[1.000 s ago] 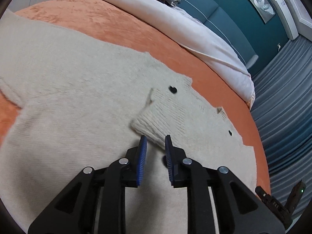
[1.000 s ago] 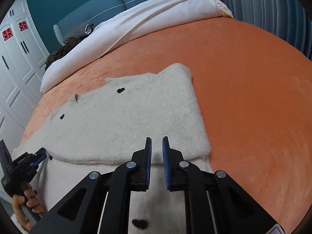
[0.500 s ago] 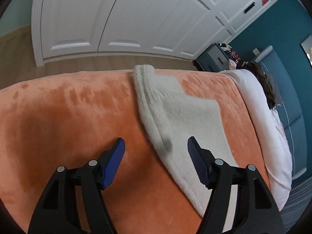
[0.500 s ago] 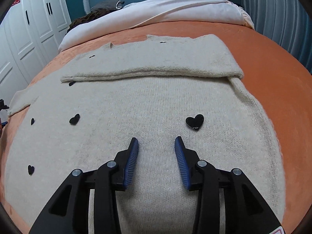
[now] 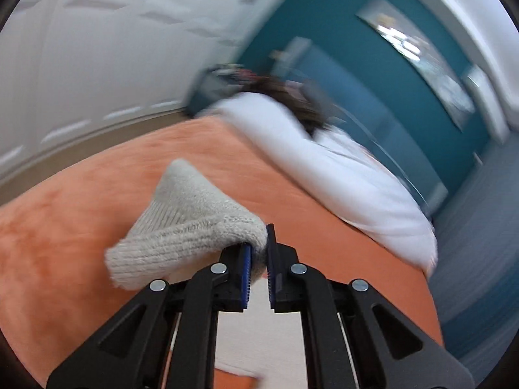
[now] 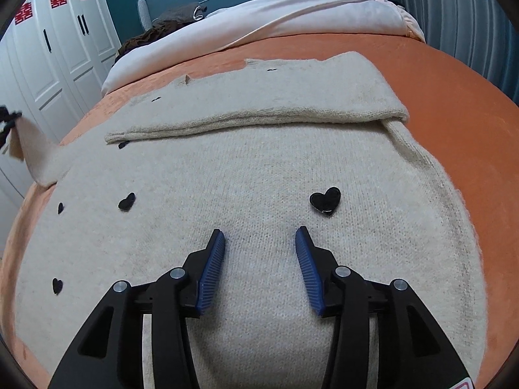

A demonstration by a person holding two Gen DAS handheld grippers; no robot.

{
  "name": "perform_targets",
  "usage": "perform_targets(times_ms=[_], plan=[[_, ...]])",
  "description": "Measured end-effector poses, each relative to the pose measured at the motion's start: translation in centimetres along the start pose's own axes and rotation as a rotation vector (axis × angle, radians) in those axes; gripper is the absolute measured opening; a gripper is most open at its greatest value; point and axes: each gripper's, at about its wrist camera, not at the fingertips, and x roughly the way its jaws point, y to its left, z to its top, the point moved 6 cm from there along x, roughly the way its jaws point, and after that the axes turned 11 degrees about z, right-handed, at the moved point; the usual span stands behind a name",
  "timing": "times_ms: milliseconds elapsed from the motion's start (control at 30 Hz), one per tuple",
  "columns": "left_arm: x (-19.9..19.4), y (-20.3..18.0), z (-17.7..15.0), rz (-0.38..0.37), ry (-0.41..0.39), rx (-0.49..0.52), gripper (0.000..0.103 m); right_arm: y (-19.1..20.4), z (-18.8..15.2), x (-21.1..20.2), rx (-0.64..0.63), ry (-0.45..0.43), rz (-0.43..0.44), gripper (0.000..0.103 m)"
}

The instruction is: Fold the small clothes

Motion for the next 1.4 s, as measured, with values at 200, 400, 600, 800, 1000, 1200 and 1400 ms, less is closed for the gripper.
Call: perform_targets(times_ms=[200,400,600,800,1000,1200,1400], plan=[[-0.1,-19.5,-13.9,-0.279,0.202,0.252,0.014,0.2,0.1,0.0,0.006,0.0,0.055,0.056],[2.6,-19.6,-27.9,-0.23,0.459,0.228,0.044,0.4,0.6,-0.3,0.029,0.006,0.1,0.06],[5.2,-10.0,-23.5,-0.08,0.417,0.016,0.056,-0.2,6.6,-0.5,0.113,-0.029,0.134,0.062],[6.3,-2.2,-18.2,0.001,0.358,-0.25,0.063,-0.5,13.7,6.5,0.233,0.044,0.12,0.068],[8.1,0.0,-18.5,0.0,0.393,-0.388,0.038,2.6,15.9,11.8,0.22,0.081,0.111,0.01],[8.4,-0.7,-17.6,0.007,0.336,-0.324,0.009,4.2,21.1,2.8,0.161,-0.222,0.232,0.007],[9.2,-1.4,-21.9,0.052,0.372,-0.21,0.008,-5.5,13.6,9.9,0.298,0.017,0.042,0.004]])
